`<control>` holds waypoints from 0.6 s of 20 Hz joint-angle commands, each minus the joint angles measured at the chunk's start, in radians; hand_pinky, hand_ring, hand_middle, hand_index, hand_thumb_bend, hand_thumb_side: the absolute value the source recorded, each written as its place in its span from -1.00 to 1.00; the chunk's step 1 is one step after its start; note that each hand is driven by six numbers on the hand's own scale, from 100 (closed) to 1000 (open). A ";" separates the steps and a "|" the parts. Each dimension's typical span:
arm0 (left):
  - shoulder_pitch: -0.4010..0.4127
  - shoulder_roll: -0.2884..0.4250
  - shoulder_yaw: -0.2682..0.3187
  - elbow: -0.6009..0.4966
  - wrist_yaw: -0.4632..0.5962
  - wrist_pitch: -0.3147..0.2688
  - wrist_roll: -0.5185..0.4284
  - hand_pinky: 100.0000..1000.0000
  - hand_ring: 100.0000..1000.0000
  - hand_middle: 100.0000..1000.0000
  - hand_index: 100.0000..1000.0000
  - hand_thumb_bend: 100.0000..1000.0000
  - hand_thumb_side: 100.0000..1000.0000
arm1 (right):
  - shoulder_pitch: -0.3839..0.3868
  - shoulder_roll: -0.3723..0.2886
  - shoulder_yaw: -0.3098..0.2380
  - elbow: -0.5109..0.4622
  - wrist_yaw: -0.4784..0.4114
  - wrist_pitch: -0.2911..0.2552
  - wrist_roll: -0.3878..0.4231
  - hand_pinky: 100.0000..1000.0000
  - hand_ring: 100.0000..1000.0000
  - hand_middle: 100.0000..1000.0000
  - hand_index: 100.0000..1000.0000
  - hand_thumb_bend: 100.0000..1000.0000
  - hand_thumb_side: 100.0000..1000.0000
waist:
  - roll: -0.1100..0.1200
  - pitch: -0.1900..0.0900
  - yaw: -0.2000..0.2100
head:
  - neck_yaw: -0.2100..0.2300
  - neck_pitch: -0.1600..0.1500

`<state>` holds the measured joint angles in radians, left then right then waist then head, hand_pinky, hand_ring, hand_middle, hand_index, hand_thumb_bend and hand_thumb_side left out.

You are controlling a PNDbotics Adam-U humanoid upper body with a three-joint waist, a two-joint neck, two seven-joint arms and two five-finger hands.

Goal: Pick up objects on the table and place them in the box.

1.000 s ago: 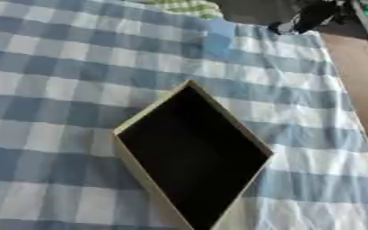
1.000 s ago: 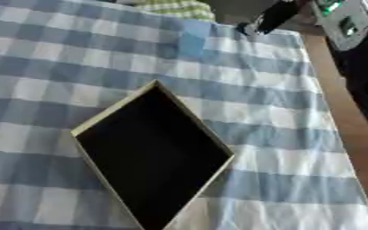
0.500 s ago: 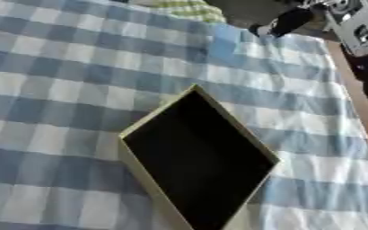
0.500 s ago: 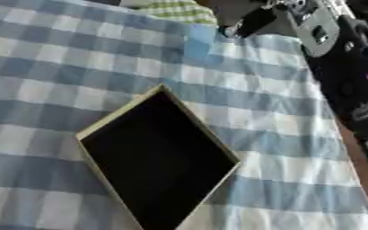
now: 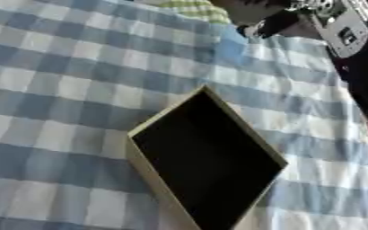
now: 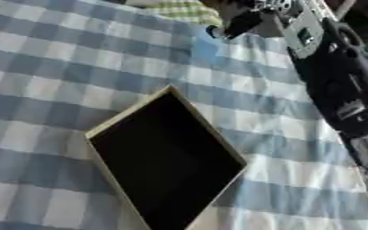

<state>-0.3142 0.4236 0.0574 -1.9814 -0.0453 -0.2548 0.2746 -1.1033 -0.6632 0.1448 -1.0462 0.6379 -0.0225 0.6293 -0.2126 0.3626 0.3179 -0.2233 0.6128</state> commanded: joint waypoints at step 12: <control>-0.018 0.011 -0.001 -0.019 -0.004 0.000 -0.006 0.11 0.30 0.29 0.45 -0.44 0.02 | -0.003 -0.028 -0.019 -0.010 0.006 -0.020 0.005 0.90 0.99 0.85 1.00 -0.58 -0.15 | -0.013 0.016 0.036 | -0.010 -0.036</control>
<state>-0.3237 0.4234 0.0535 -1.9814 -0.0477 -0.2541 0.2728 -1.0908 -0.6569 0.1402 -1.0452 0.6390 -0.0378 0.6348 -0.2370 0.3982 0.3544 -0.2312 0.5911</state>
